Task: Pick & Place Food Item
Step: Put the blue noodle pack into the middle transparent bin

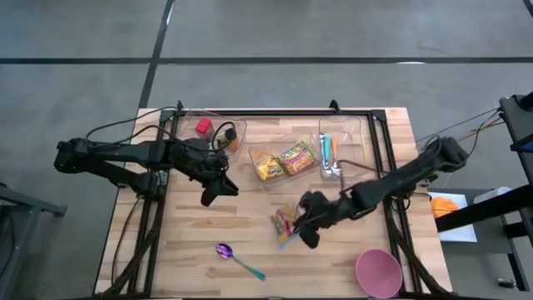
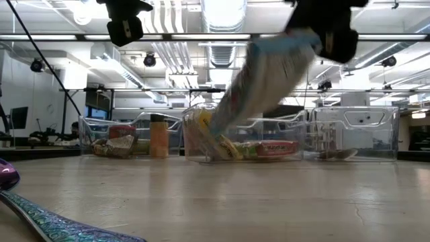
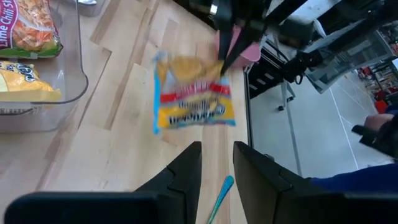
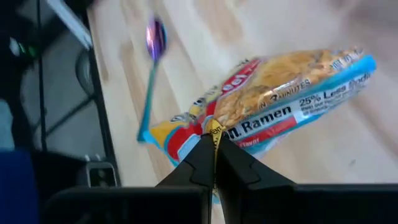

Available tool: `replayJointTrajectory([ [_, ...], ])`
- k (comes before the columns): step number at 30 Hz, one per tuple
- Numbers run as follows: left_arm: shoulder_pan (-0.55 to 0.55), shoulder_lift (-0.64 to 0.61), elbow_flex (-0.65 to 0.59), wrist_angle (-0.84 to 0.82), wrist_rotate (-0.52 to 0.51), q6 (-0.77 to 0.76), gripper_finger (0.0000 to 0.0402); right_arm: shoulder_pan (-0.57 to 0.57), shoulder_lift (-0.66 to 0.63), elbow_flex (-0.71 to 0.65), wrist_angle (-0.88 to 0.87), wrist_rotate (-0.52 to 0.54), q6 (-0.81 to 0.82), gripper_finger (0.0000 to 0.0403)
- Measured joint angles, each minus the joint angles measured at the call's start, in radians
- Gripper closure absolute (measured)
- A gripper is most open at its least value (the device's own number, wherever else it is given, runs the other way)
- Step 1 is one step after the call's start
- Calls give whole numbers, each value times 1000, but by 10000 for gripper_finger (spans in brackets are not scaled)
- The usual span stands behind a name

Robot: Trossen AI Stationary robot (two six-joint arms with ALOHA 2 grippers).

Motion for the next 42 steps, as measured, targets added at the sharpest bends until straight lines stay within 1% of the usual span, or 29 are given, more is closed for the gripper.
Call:
replayJointTrajectory([
  [4, 0, 0, 0, 1, 0, 4, 301, -26, -102, -1, -19, 90, -17, 395],
  [7, 0, 0, 0, 3, -2, 8, 301, -62, -172, -2, -30, 137, -47, 395],
  [10, 0, 0, 0, 4, -9, 12, 301, -118, -234, -2, -36, 160, -79, 395],
  [14, 0, 0, 0, 5, -38, 12, 301, -229, -294, -2, -63, 162, -110, 395],
  [16, 0, 0, 0, 24, -82, -11, 301, -294, -308, -2, -77, 143, -110, 395],
  [19, 0, 0, 0, 99, -153, -44, 301, -395, -311, -2, -77, 49, -151, 395],
  [21, 0, 0, 0, 172, -193, -43, 301, -451, -304, -2, -77, 5, -187, 395],
  [25, 19, 1, 0, 297, -237, -22, 301, -547, -280, -2, -81, -66, -252, 395],
  [27, 45, 1, 0, 317, -238, -22, 301, -590, -264, -5, -85, -104, -288, 395],
  [33, 123, 2, 0, 291, -220, -32, 301, -678, -189, -27, -113, -201, -357, 395],
  [36, 145, 2, 0, 285, -203, -38, 301, -696, -148, -28, -106, -211, -399, 395],
  [42, 151, 2, 0, 285, -192, -33, 301, -724, -77, -28, -94, -214, -470, 395],
])
